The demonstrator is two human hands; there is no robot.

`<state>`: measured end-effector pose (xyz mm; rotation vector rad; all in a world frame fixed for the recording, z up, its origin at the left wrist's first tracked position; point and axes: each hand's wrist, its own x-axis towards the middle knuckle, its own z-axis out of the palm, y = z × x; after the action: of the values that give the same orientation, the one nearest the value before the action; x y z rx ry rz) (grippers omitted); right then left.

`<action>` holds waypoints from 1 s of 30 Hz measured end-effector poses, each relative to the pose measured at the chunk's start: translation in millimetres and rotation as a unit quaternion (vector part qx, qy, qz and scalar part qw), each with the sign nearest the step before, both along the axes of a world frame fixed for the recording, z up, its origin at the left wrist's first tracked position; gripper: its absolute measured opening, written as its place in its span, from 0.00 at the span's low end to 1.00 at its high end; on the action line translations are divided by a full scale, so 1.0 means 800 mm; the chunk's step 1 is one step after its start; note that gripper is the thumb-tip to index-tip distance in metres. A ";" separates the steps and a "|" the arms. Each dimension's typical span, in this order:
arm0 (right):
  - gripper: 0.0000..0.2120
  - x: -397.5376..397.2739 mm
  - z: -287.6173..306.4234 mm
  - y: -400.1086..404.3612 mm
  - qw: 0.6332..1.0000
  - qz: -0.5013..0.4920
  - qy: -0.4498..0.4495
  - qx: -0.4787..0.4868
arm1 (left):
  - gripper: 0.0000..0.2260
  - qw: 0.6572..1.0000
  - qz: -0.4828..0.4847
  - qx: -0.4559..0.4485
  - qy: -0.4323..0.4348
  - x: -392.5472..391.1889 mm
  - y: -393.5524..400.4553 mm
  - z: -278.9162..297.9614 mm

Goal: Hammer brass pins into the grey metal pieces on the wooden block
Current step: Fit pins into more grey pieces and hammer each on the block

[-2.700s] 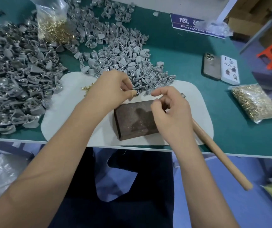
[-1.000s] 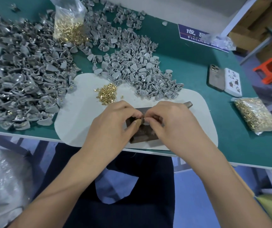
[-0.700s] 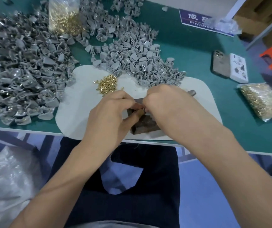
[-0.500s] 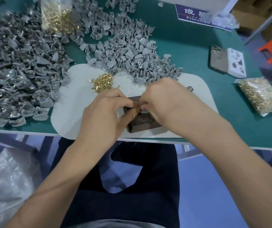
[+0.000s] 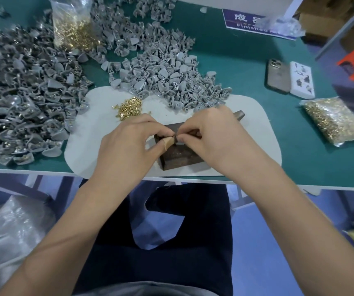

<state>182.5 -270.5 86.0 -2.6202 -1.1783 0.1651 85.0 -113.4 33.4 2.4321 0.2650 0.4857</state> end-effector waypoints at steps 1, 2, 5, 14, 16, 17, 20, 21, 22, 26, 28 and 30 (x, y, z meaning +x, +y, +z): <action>0.05 0.000 -0.001 -0.006 0.999 -0.011 0.023 0.038 | 0.03 1.000 0.001 0.016 0.000 0.000 -0.001 0.001; 0.05 -0.001 -0.003 -0.016 0.994 -0.044 0.040 0.092 | 0.02 1.000 0.000 0.023 0.000 -0.001 -0.002 0.001; 0.09 0.012 -0.019 -0.066 0.955 -0.237 -0.036 0.176 | 0.02 1.000 0.000 0.011 -0.004 -0.002 -0.003 0.000; 0.16 0.012 -0.085 -0.134 0.942 -0.328 -0.062 0.025 | 0.03 1.000 -0.014 -0.001 -0.018 -0.004 -0.010 -0.003; 0.15 0.011 -0.090 -0.132 0.942 -0.322 -0.086 0.029 | 0.04 0.999 -0.035 -0.020 -0.026 -0.006 -0.013 -0.004; 0.15 0.011 -0.092 -0.132 0.942 -0.321 -0.090 0.033 | 0.06 0.998 -0.040 -0.026 -0.030 -0.007 -0.015 -0.005; 0.14 0.013 -0.096 -0.135 0.942 -0.320 -0.093 0.038 | 0.13 0.999 -0.028 -0.026 -0.031 -0.012 -0.023 -0.007; 0.14 0.013 -0.096 -0.136 0.942 -0.319 -0.094 0.039 | 0.16 0.999 -0.024 -0.015 -0.027 -0.013 -0.025 -0.007; 0.14 0.013 -0.096 -0.135 0.942 -0.318 -0.094 0.040 | 0.20 1.000 -0.023 -0.003 -0.019 -0.015 -0.027 -0.007; 0.14 0.013 -0.097 -0.135 0.942 -0.318 -0.099 0.041 | 0.26 1.000 -0.021 0.002 -0.009 -0.014 -0.030 -0.010; 0.14 0.014 -0.098 -0.136 0.941 -0.318 -0.103 0.047 | 0.25 1.000 -0.019 -0.002 -0.010 -0.011 -0.029 -0.009; 0.14 0.014 -0.098 -0.136 0.942 -0.314 -0.109 0.052 | 0.25 1.000 -0.020 -0.012 -0.009 -0.007 -0.027 -0.008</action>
<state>193.3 -379.4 7.5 -2.8149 -0.3337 -0.3090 79.8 -135.1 26.8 2.4032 0.2125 0.4828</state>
